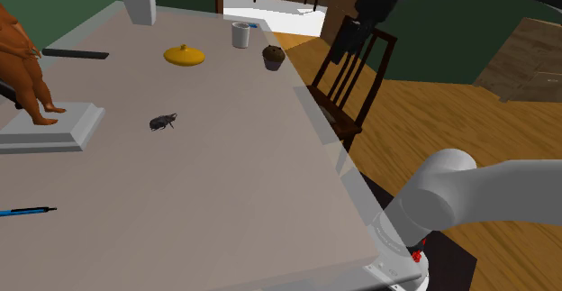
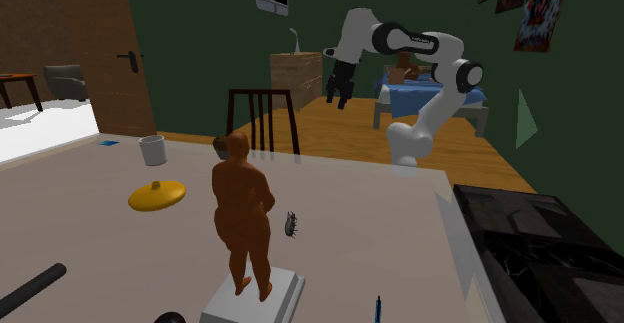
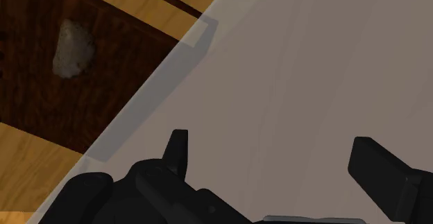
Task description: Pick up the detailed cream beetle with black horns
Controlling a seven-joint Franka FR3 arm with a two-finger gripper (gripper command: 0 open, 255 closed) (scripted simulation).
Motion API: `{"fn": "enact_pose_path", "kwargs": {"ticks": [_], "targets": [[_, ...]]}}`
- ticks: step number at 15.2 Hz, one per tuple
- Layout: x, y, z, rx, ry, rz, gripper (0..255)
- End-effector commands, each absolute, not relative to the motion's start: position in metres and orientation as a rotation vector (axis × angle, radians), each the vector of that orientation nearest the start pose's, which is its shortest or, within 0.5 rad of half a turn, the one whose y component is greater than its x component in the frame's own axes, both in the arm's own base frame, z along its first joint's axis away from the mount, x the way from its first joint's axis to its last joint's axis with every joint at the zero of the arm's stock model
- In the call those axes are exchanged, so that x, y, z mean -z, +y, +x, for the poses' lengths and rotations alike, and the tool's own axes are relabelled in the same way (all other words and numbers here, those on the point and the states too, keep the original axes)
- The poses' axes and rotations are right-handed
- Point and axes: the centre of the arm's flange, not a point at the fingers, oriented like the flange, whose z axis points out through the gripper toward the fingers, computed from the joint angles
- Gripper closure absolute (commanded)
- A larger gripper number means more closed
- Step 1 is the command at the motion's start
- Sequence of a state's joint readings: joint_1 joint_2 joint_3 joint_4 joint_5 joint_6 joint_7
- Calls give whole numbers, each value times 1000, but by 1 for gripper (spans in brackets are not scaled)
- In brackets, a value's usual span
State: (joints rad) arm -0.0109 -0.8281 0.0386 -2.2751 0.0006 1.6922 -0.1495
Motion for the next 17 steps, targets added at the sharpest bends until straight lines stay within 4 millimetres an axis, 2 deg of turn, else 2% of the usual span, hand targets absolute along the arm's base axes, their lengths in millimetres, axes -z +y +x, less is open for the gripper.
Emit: {"fn": "enact_pose_path", "kwargs": {"ticks": [1,17], "targets": [[-654,14,305,385,-266,-3151,0],[-583,171,430,322,-476,-3132,0]]}}
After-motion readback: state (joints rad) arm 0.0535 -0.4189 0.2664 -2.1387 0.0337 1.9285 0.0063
